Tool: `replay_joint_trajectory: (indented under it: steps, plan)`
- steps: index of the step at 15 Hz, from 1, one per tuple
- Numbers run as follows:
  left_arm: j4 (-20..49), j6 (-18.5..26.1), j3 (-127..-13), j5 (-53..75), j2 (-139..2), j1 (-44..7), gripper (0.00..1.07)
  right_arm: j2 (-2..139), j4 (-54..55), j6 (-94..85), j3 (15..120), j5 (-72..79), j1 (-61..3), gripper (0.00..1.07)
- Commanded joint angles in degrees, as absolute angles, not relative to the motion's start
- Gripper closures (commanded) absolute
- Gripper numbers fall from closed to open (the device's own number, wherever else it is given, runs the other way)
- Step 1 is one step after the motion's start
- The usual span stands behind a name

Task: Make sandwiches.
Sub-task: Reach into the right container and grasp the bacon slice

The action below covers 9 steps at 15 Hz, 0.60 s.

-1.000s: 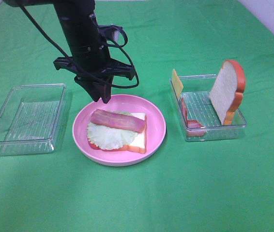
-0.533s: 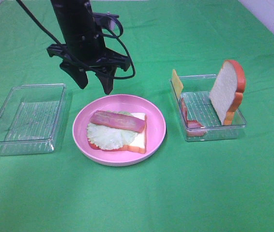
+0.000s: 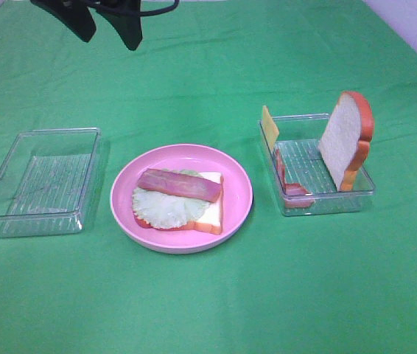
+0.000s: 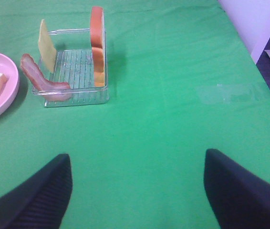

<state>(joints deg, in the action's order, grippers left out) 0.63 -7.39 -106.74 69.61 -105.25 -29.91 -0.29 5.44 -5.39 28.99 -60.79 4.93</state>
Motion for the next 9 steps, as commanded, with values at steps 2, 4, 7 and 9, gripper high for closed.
replay_joint_trajectory:
  steps: [2,4,7,9]
  plan:
    - [1.15,-8.37,-95.28,73.74,-94.77,-30.02,0.47,-1.15,5.21,-6.07,28.99,-60.79,5.16,0.34]
    - [1.03,-8.82,-86.86,73.74,-86.52,-30.02,0.47,-1.15,5.21,-6.07,28.99,-60.79,5.16,0.34]
    - [1.09,-10.31,-75.97,73.74,-73.57,-30.02,0.47,-1.15,5.21,-6.07,28.99,-60.79,5.16,0.34]
    - [1.09,-10.31,-70.36,73.74,-66.00,-30.02,0.47,-1.15,5.21,-6.07,28.99,-60.79,5.16,0.34]
